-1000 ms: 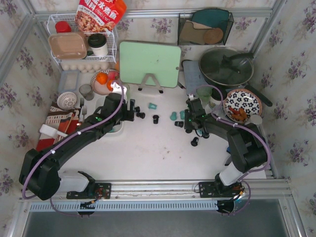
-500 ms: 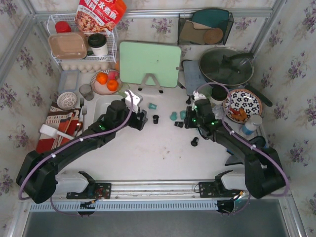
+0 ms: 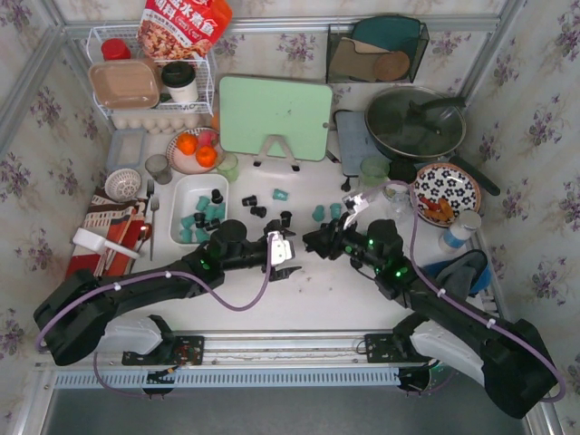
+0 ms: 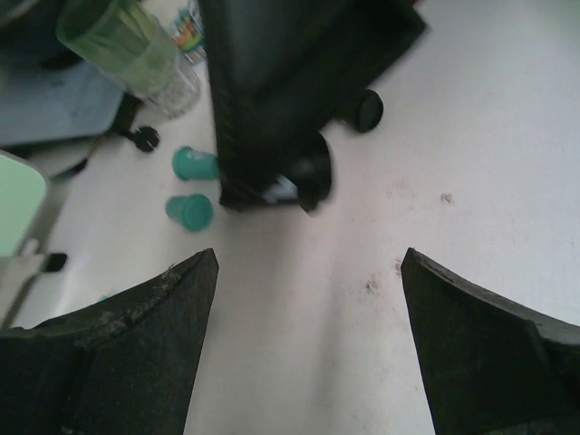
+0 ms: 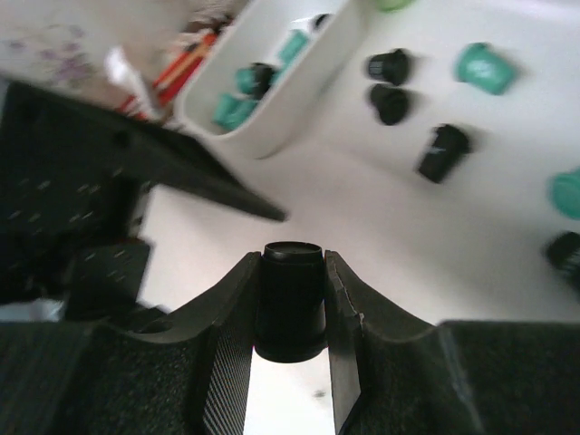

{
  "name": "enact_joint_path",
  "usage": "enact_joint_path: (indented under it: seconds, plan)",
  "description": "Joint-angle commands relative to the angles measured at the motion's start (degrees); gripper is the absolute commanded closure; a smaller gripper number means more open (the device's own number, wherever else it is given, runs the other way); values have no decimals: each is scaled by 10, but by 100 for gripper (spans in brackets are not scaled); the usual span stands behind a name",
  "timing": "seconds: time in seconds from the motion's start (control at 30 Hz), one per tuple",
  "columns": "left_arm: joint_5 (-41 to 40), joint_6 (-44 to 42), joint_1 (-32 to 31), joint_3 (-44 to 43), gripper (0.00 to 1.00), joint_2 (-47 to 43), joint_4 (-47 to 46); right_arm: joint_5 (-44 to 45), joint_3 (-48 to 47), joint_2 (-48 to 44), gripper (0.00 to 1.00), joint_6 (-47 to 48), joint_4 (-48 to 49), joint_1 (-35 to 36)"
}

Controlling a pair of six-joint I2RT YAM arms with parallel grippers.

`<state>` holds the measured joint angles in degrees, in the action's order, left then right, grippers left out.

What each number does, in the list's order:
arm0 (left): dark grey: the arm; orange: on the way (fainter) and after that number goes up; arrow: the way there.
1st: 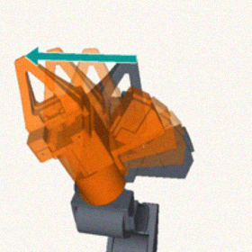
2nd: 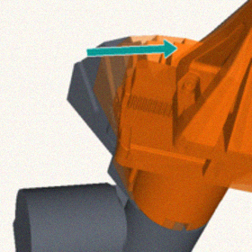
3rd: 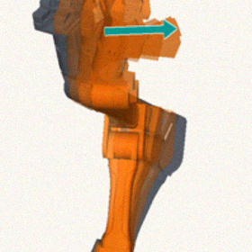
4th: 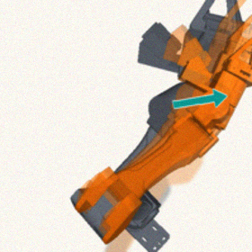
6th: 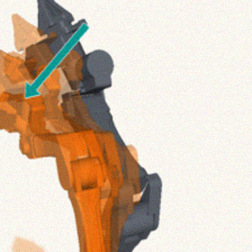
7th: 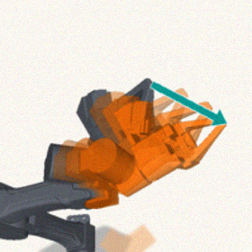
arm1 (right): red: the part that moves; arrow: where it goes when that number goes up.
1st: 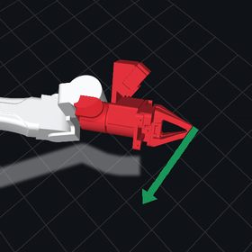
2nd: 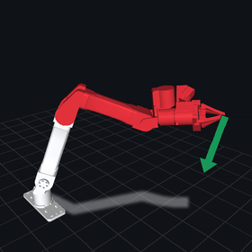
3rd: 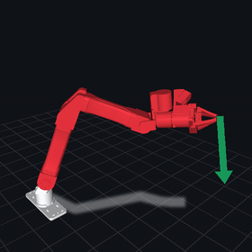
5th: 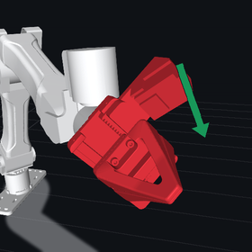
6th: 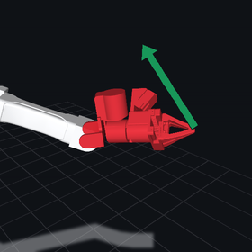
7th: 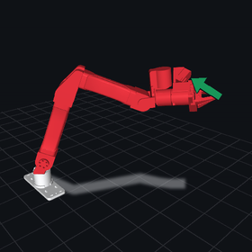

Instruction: Mix the coffee capsules in the storage basket

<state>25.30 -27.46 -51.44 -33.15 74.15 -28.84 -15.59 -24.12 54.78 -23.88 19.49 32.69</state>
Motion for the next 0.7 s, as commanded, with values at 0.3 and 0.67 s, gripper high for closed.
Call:
enact_joint_path:
  seconds: [0.3, 0.67]
  plan:
    - [2, -52, -23, 6, 15, 5, -102, -68, 91, -8, 80, -87, 259, 40]
    - [-45, -77, -46, 19, 25, -11, -129, -64, 71, 11, 76, -84, 222, 51]
